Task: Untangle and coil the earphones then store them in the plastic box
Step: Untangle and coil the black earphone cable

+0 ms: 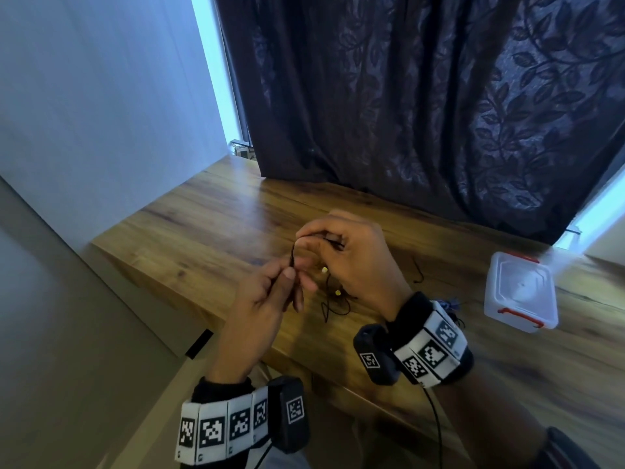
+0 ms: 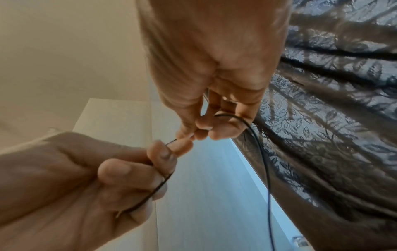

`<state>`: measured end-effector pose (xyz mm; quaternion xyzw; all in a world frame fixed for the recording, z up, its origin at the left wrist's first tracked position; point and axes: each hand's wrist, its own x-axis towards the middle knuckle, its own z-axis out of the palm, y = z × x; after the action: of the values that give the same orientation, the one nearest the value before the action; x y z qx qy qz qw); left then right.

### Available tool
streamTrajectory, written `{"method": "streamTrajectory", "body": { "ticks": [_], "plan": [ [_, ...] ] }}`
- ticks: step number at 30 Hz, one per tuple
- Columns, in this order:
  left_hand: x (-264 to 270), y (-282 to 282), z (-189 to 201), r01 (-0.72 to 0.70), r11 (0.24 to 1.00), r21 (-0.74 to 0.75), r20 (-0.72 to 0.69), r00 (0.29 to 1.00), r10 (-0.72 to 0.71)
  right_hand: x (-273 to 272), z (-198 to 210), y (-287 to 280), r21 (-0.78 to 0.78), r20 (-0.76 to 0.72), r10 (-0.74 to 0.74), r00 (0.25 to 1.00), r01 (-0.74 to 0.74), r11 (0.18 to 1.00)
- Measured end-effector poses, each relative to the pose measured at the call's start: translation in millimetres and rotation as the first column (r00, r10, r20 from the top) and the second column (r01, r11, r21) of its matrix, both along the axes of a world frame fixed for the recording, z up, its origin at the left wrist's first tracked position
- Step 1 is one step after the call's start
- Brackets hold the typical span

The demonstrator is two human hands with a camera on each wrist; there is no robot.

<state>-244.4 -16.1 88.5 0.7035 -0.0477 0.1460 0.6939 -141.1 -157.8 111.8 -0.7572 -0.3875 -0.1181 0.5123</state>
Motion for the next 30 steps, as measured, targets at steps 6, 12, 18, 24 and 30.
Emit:
{"method": "streamTrajectory", "body": {
  "ticks": [6, 12, 18, 24, 30],
  "plan": [
    [-1.5, 1.4, -0.5, 0.027, 1.000, 0.013, -0.034, 0.999, -0.026, 4.0, -8.0, 7.4, 0.120, -0.156, 0.015, 0.988, 0.004, 0.993],
    [-4.0, -3.0, 5.4, 0.023, 0.998, -0.064, -0.021, 0.999, -0.024, 1.0, -38.4, 5.4, 0.018, -0.461, 0.226, 0.858, -0.246, 0.969],
    [5.0, 0.9, -9.3, -0.086, 0.977, 0.195, -0.055, 0.994, 0.098, -33.1, -44.9, -13.1, -0.321, -0.475, 0.257, 0.841, -0.438, 0.840],
    [4.3, -3.8, -12.9, -0.103, 0.948, 0.302, -0.066, 0.989, 0.129, -25.4, -3.6, -30.3, -0.397, -0.190, 0.203, 0.961, -0.264, 0.879],
    [1.7, -7.0, -3.2, -0.014, 0.999, 0.038, -0.056, 0.998, 0.016, 2.6, 18.8, -20.9, -0.142, -0.004, 0.081, 0.997, -0.080, 0.987]
  ]
}}
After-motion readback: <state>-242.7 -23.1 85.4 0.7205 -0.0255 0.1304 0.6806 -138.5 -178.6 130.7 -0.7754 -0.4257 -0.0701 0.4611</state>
